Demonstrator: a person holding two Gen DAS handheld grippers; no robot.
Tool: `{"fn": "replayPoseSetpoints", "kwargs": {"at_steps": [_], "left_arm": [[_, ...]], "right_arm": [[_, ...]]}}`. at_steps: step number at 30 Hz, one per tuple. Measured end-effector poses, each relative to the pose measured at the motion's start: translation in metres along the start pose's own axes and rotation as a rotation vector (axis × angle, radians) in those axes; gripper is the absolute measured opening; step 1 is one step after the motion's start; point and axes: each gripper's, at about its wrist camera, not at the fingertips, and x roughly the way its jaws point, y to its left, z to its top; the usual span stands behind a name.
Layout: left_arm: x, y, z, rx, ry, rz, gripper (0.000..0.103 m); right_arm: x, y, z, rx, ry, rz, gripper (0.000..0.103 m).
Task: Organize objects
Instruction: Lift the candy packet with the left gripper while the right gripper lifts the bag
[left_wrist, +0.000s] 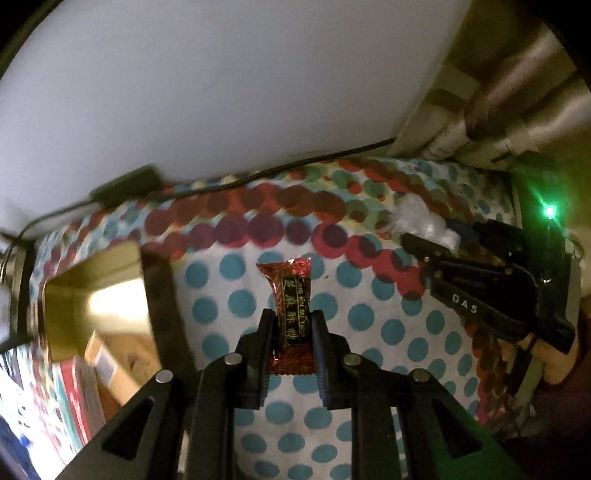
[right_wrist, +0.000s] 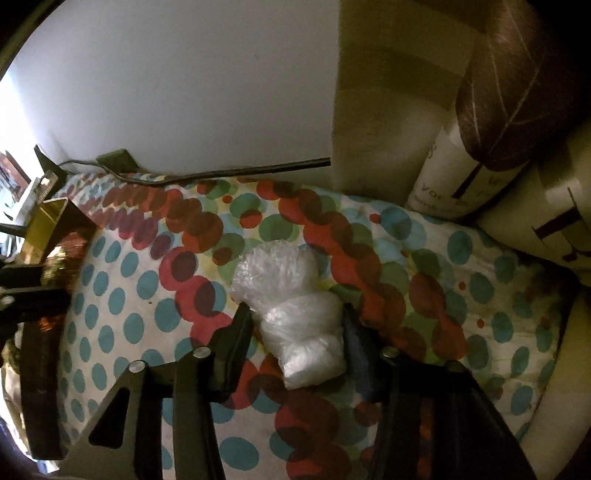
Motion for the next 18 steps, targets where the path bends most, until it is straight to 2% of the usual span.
{"fn": "replayPoseSetpoints", "kwargs": {"at_steps": [9,10,18], "left_arm": [[-0.014,0.012,-0.041,-0.11,-0.027,0.033,0.02],[-0.015,0.013,-0.045,-0.09,-0.031,0.025,0.02],[-0.033,0.017,-0.076,-0.138,-0.073,0.07,0.02]], "right_arm": [[-0.025,0.019,-0.011,-0.067,-0.024,-0.015,0.038],[-0.028,0.023,-0.012,-0.074,-0.029,-0.012,0.038],[-0.059,0.053,-0.022,-0.131,-0.059,0.057,0.038]]}}
